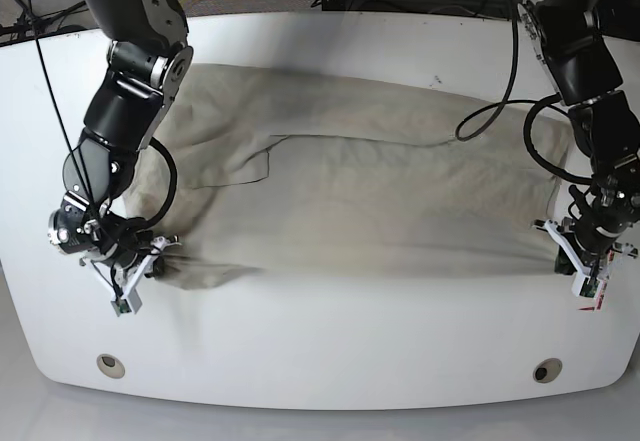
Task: Fold the T-shirt properly
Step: 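Lift the hem with both grippers and fold it over onto the collar edge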
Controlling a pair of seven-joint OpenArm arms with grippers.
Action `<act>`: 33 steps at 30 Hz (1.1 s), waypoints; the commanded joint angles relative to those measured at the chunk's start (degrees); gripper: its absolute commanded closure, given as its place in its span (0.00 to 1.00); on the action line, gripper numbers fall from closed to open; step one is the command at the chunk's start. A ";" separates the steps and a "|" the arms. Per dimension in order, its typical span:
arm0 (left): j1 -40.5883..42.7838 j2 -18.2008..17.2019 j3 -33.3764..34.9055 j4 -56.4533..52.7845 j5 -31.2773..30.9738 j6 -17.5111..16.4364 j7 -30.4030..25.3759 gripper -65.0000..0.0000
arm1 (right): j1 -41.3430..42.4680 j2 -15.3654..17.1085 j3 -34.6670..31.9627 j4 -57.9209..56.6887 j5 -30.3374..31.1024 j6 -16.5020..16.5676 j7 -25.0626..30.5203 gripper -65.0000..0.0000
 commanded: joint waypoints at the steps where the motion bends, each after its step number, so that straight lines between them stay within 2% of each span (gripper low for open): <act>1: 0.09 -1.19 -0.39 2.52 0.44 0.65 -0.49 0.96 | -0.16 0.60 0.08 5.08 -0.34 -0.38 -1.75 1.00; 9: 9.06 -1.19 -0.39 8.06 0.44 0.65 -0.49 0.96 | -10.62 -0.64 0.60 19.94 -0.25 -0.38 -8.16 1.00; 14: 14.42 -1.01 -3.64 10.52 0.44 0.39 -0.49 0.96 | -17.04 -1.60 0.60 28.20 -0.25 -0.38 -12.21 1.00; 20: 17.50 -1.10 -4.08 10.17 0.80 -4.80 -0.49 0.96 | -23.54 -4.42 0.60 32.60 -0.25 -0.38 -12.74 0.99; 24: 18.73 -1.10 -3.99 10.17 0.80 -5.15 -0.49 0.96 | -26.71 -5.65 0.69 32.60 -0.25 -0.38 -12.74 0.84; 27: 18.81 -1.10 -3.99 10.61 0.80 -5.15 -0.49 0.95 | -28.29 -5.73 0.78 32.77 -0.34 -0.38 -12.74 0.62; 30: 18.55 -1.01 -3.91 10.79 0.80 -5.24 -0.49 0.95 | -28.56 -5.73 3.68 33.39 -0.34 -0.38 -12.74 0.45; 33: 18.11 -0.83 -3.91 12.02 0.71 -5.15 -0.49 0.89 | -27.50 -5.82 7.90 34.27 -0.34 -0.38 -12.74 0.38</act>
